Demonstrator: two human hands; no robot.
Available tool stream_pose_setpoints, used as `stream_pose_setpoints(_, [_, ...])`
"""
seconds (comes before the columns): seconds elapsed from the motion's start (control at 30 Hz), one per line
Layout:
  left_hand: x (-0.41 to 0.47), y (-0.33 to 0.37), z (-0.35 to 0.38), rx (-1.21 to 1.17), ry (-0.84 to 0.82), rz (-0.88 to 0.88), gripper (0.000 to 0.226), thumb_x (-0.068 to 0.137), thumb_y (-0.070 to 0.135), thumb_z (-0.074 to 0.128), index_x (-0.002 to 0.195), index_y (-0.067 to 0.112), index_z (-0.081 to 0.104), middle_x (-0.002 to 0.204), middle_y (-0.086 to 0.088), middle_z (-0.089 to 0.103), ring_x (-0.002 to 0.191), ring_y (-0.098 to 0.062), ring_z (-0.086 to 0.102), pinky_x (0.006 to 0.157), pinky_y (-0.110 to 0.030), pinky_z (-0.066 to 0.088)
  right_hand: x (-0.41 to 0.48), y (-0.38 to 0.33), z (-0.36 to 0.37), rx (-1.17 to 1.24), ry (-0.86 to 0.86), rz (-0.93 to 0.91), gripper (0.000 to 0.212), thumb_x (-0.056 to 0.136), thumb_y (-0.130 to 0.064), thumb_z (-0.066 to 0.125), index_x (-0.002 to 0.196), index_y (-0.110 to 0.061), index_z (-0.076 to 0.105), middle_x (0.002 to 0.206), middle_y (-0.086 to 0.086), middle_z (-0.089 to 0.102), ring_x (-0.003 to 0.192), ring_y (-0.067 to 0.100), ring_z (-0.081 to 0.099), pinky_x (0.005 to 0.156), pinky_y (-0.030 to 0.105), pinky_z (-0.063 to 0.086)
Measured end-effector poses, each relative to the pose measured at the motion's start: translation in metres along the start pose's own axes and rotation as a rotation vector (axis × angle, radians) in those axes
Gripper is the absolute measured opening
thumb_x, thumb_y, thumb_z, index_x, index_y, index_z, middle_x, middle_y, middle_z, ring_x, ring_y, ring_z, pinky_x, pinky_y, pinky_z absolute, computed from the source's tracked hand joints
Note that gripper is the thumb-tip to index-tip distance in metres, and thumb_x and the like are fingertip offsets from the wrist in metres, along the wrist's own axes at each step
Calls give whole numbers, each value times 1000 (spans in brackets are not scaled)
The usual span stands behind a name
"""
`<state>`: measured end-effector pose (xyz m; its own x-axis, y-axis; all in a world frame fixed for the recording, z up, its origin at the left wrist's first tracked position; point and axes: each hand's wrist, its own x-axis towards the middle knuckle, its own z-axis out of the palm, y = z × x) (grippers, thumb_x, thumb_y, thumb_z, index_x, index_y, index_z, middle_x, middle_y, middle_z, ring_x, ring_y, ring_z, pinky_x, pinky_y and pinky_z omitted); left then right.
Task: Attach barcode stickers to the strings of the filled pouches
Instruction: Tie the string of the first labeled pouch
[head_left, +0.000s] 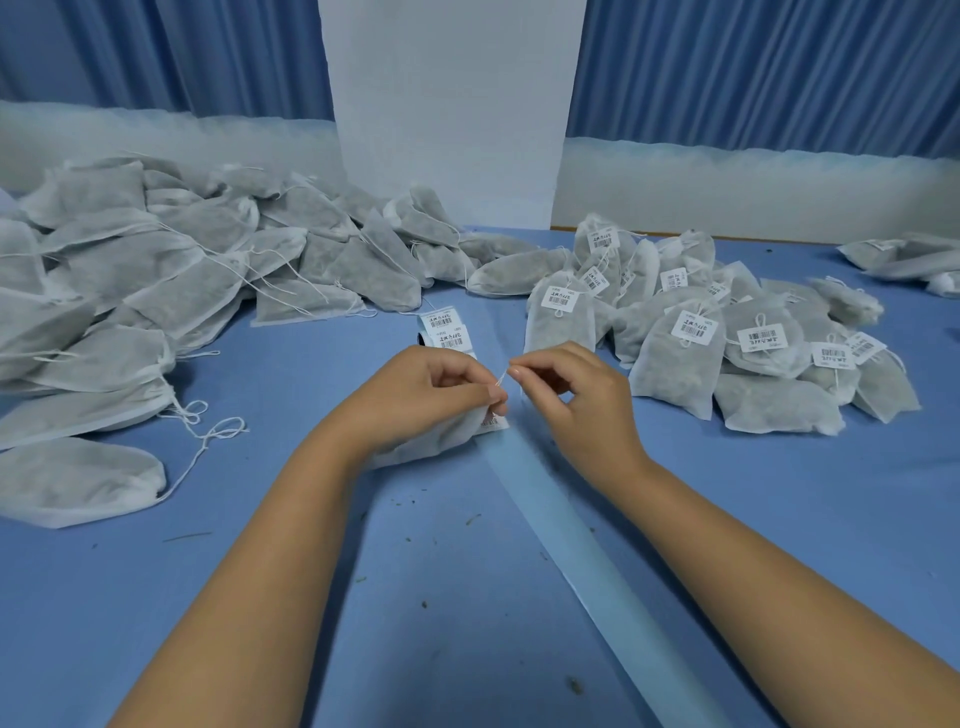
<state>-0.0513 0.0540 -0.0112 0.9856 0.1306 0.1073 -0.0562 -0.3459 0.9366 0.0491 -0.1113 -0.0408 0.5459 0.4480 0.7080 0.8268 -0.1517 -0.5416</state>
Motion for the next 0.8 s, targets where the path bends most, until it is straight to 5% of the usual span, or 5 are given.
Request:
stream_pose_setpoints(0.23, [2,1,4,-282,80,6,12,90,8,67,96,2,76,99,-10,77,101,-15,71,84,-14,50,-4,-6,5,-25,-193,-25,19,93,-1,58,106,-6,72,83,0,62,74,11,55,70,21,45])
stream_pose_setpoints(0.37, [2,2,6,-417,185,-14,13,89,11,72,100,10,78,104,-4,77,100,-12,72,77,-14,54,-1,-7,0,-132,-318,-8,25,99,-8,51,119,-7,66,90,-5,55,81,1,46,73,7,34])
stream_pose_setpoints(0.53, [2,-1,4,-295,182,-32,14,91,13,70,103,14,78,107,5,76,106,-5,69,88,-17,52,-4,-15,0,-234,-477,-117,22,101,-13,48,114,-9,65,94,5,58,85,21,55,73,34,44])
stream_pose_setpoints(0.67, [0,-1,-2,-53,118,-61,16,92,13,68,91,23,81,95,8,78,94,1,69,79,-8,49,0,-17,-8,-331,-312,-260,18,94,-13,57,106,-12,71,84,4,60,75,24,58,55,36,47])
stream_pose_setpoints(0.8, [-2,1,-5,31,-35,-107,10,90,19,70,86,21,79,94,4,77,91,-4,70,78,-9,48,5,-8,-14,-295,-118,-241,11,92,-18,65,94,-16,75,80,1,58,70,16,56,56,33,48])
